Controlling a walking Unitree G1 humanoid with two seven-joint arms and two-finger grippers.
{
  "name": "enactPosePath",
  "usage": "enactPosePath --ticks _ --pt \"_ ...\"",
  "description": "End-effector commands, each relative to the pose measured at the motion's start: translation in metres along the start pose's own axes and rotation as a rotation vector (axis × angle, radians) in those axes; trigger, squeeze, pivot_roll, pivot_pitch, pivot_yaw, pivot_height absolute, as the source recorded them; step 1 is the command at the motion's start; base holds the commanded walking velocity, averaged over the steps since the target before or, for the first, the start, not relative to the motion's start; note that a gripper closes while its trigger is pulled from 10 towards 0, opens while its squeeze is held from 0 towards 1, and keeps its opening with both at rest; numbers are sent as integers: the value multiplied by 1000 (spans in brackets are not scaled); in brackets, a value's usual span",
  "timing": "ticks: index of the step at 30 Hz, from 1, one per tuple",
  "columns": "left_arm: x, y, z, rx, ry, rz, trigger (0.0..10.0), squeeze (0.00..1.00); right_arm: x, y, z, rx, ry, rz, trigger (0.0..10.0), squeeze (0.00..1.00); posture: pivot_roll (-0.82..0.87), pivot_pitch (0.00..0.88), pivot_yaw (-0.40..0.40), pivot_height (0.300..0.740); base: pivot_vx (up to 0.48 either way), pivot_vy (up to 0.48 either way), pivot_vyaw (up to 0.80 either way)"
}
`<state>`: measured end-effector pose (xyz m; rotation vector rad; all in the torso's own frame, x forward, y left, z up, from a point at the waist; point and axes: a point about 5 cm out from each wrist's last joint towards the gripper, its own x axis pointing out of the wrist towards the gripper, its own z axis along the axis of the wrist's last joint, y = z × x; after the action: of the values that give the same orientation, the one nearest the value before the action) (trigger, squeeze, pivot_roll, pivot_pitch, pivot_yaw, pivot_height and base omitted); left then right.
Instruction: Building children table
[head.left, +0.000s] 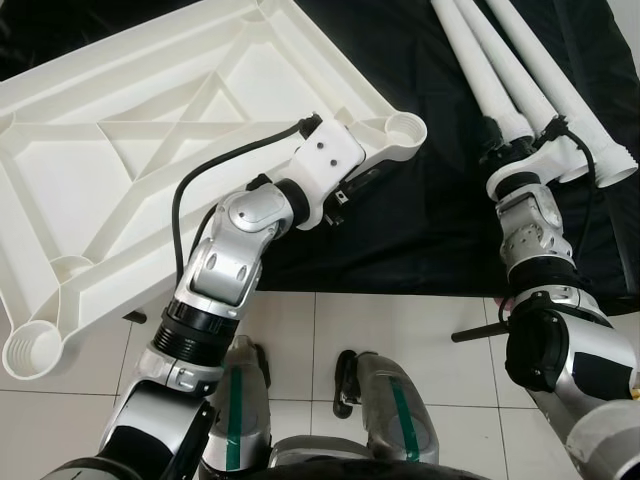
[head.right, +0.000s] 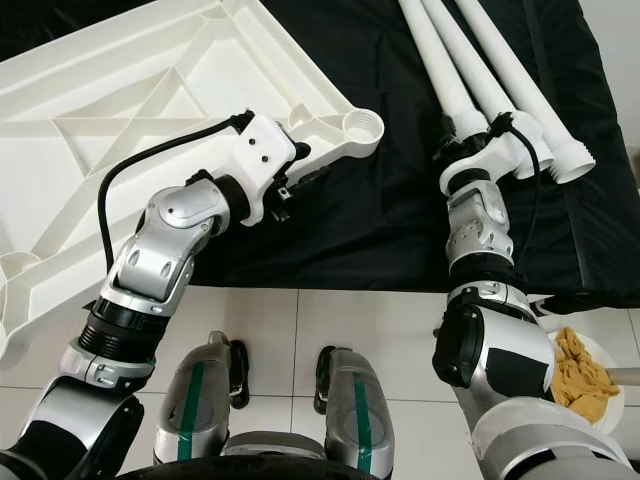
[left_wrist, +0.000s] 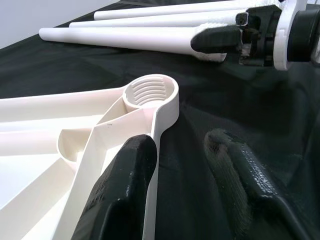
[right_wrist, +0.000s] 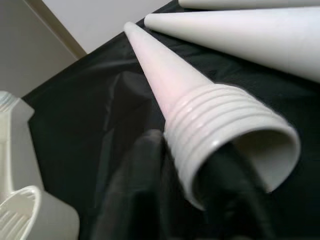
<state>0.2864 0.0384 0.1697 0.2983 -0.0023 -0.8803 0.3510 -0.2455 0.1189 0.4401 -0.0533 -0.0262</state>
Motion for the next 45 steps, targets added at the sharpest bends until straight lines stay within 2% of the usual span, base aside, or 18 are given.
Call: enactPosePath --ticks 1,7,8,10,11,15,21,27,28,30,31,33,34,35,38,45 --pt "2 2 5 19 -6 55 10000 0 -4 -6 -2 14 7 0 0 0 38 48 5 740 0 0 0" --pt "3 2 6 20 -10 53 10000 0 -6 -6 0 32 -16 36 0 0 35 44 5 740 0 0 0" --pt "4 1 6 19 -10 53 10000 0 -8 -3 2 56 -47 86 0 0 33 41 5 740 0 0 0" --pt "4 1 6 19 -10 53 10000 0 -8 -3 2 56 -47 86 0 0 33 41 5 740 0 0 0" --pt "5 1 6 18 -10 52 10000 0 -10 1 4 79 -75 139 0 0 32 39 3 740 0 0 0" --pt "5 1 6 13 -10 52 10000 0 -15 4 6 116 -109 197 0 0 30 39 4 740 0 0 0" --pt "5 0 7 12 -14 49 10000 0 -16 4 10 116 -128 230 0 0 26 35 6 740 0 0 0" --pt "6 0 8 16 -15 49 10000 0 -14 5 22 94 -181 196 0 0 27 34 5 740 0 0 0" --pt "6 0 8 15 -15 49 10000 0 -13 5 23 90 -190 180 10000 0 26 34 4 740 0 0 0" --pt "6 0 8 15 -15 49 10000 0 -13 5 23 90 -190 180 10000 0 26 34 4 740 0 0 0" --pt "6 0 7 15 -12 54 10000 0 -9 -3 45 66 -313 -67 10000 0 25 44 2 740 0 0 0" --pt "6 0 7 15 -12 54 10000 0 -9 -3 45 66 -313 -67 10000 0 25 44 2 740 0 0 0" --pt "6 0 7 15 -10 56 10000 0 -9 -10 59 67 -387 -235 10000 0 26 50 3 740 0 0 0" --pt "6 0 7 15 -10 56 10000 0 -9 -10 59 67 -387 -235 10000 0 26 50 3 740 0 0 0" --pt "5 0 7 13 -7 58 10000 0 -8 -15 71 73 -419 -368 10000 0 27 53 4 740 0 0 0" --pt "4 0 7 12 -3 60 10000 0 -7 -15 79 70 -412 -449 10000 0 30 60 8 740 0 0 0"
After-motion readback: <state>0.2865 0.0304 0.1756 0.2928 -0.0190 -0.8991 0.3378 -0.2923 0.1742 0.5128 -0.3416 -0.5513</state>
